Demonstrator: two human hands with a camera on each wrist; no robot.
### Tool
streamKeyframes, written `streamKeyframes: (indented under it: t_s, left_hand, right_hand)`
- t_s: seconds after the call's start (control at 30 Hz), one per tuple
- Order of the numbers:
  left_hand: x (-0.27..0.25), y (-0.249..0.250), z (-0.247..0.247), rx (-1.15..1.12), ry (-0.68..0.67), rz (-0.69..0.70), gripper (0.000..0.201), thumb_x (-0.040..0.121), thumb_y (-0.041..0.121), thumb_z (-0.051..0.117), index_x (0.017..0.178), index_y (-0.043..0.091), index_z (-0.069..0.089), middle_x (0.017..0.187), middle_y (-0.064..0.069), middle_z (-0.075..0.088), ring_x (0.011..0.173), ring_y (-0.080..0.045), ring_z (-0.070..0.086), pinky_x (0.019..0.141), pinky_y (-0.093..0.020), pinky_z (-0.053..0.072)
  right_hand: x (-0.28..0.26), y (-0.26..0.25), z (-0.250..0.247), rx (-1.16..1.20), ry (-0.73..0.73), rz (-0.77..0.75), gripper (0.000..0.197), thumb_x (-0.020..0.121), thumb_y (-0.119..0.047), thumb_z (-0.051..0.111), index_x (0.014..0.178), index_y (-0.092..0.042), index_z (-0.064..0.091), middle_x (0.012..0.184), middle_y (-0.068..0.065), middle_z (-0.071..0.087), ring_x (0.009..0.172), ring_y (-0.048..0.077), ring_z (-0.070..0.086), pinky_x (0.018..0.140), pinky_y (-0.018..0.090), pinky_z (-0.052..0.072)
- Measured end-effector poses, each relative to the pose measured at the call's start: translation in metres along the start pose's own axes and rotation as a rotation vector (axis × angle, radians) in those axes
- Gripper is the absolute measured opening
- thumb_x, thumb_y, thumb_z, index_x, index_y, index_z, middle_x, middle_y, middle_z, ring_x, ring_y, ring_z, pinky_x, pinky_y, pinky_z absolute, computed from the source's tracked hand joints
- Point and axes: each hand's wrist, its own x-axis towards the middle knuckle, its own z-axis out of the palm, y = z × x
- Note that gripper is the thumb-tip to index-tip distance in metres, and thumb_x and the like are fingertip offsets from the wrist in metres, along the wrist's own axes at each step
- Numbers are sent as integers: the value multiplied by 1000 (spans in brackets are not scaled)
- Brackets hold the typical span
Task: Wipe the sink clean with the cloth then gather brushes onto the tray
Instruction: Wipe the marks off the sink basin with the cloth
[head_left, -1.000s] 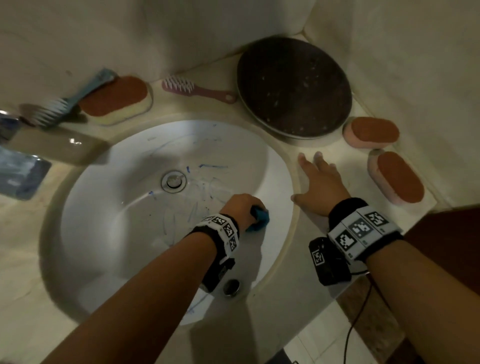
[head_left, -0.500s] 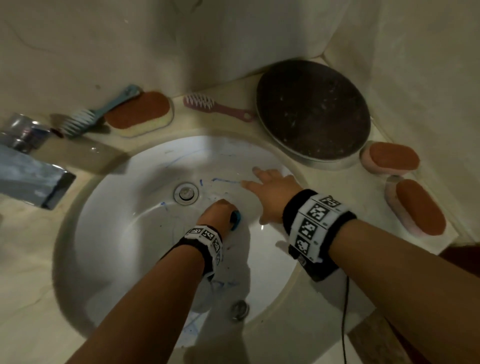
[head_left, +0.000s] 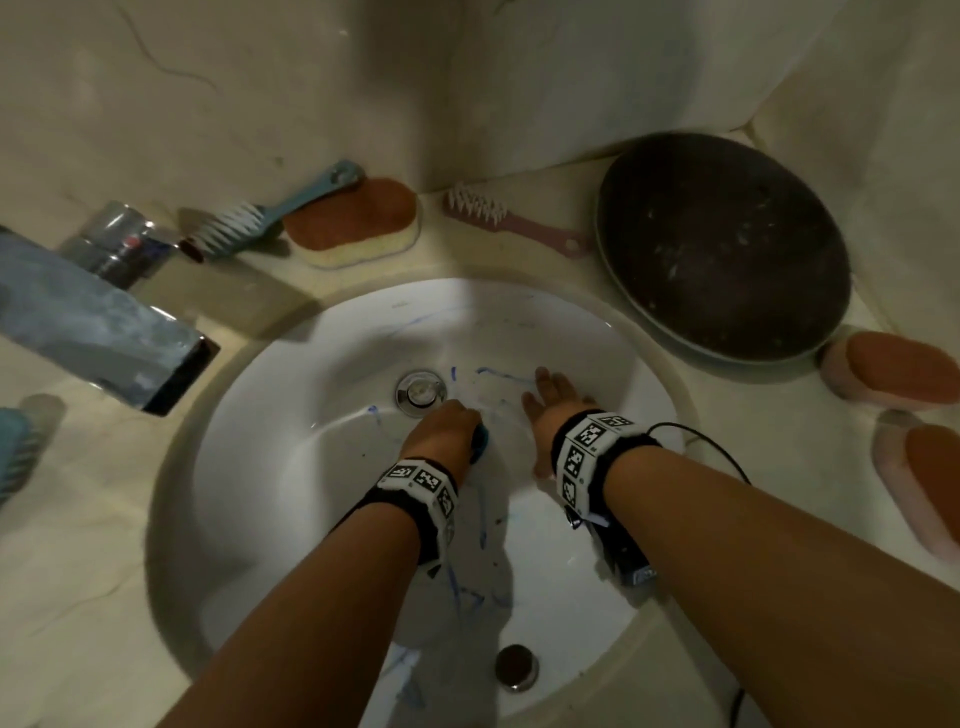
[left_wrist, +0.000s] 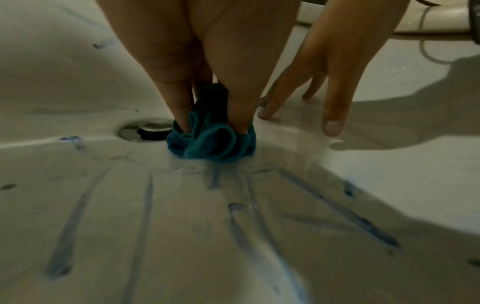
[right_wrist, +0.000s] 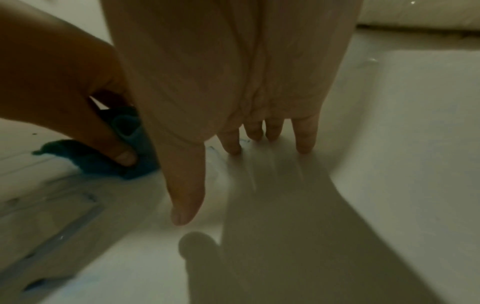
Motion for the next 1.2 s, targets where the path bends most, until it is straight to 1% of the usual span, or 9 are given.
streamKeyframes:
  t_s: [0.1, 0.2, 0.37, 0.57, 0.77, 0.87, 0.97, 1.13, 1.2]
  left_hand:
    - [6, 6, -1, -26, 30, 37, 32, 91, 9, 54, 122, 6, 57, 131, -14, 48, 120, -29, 48, 104, -31, 37]
    - [11, 14, -2, -32, 32, 88, 33, 94, 12, 50, 127, 7, 54, 138, -13, 45, 129, -25, 42, 107, -26, 29]
    - [21, 12, -12, 8, 15, 22, 30, 95, 13, 49, 123, 9, 55, 133, -13, 48, 120, -27, 50, 103, -32, 40]
    - [26, 17, -16, 56, 24, 34, 28, 96, 9, 45, 121, 8, 56, 131, -13, 50, 119, -27, 51, 98, -30, 40]
    - [31, 18, -20, 38, -32, 27, 32, 96, 10, 45, 126, 7, 56, 134, -14, 51, 122, -27, 51, 102, -31, 38]
    - [39, 21, -20, 2, 23, 27, 33, 99, 12, 42, 128, 3, 53, 138, -14, 48, 126, -25, 47, 106, -29, 32]
    - [43, 25, -18, -10, 18, 42, 41, 100, 17, 40, 140, 9, 42, 150, -9, 35, 138, -22, 33, 115, -30, 20]
    - [38, 21, -17, -46, -24, 2, 35, 97, 10, 44, 131, 6, 53, 138, -13, 49, 125, -26, 48, 103, -28, 36]
    - [34, 18, -17, -22, -68, 2, 35, 97, 11, 45, 130, 6, 53, 137, -13, 50, 125, -26, 49, 104, -28, 35]
  right_hand:
    - [-6, 0, -3, -4, -25, -12, 87, 92, -35, 52, 150, -14, -8, 155, 10, -27, 145, 30, -14, 118, 53, 7]
    - [-4, -1, -5, -10, -56, -3, 89, 91, -33, 54, 150, -15, -11, 154, 9, -28, 145, 30, -15, 118, 53, 7]
    - [3, -4, -1, -28, -76, 19, 101, 86, -34, 62, 149, -15, -15, 154, 9, -29, 145, 30, -16, 117, 55, 9]
    - [4, -2, -3, -37, -100, 20, 102, 86, -34, 63, 149, -17, -16, 153, 7, -30, 145, 30, -17, 117, 54, 9]
    - [1, 3, -12, 30, -135, -16, 86, 92, -35, 53, 150, -22, -10, 155, 5, -27, 145, 28, -16, 117, 55, 8]
    - [6, 6, -9, 16, -159, -38, 87, 91, -39, 53, 150, -25, -9, 155, 3, -27, 145, 28, -18, 117, 55, 6]
    - [16, 11, -3, -12, -159, -65, 91, 89, -43, 55, 149, -28, -11, 154, 3, -29, 144, 29, -21, 118, 54, 3]
    - [19, 12, 2, -44, -141, -69, 90, 90, -44, 53, 149, -28, -12, 154, 3, -29, 144, 29, -20, 118, 55, 4]
    - [20, 11, 2, -52, -148, -59, 91, 89, -44, 54, 148, -28, -13, 154, 3, -30, 144, 29, -20, 117, 56, 5]
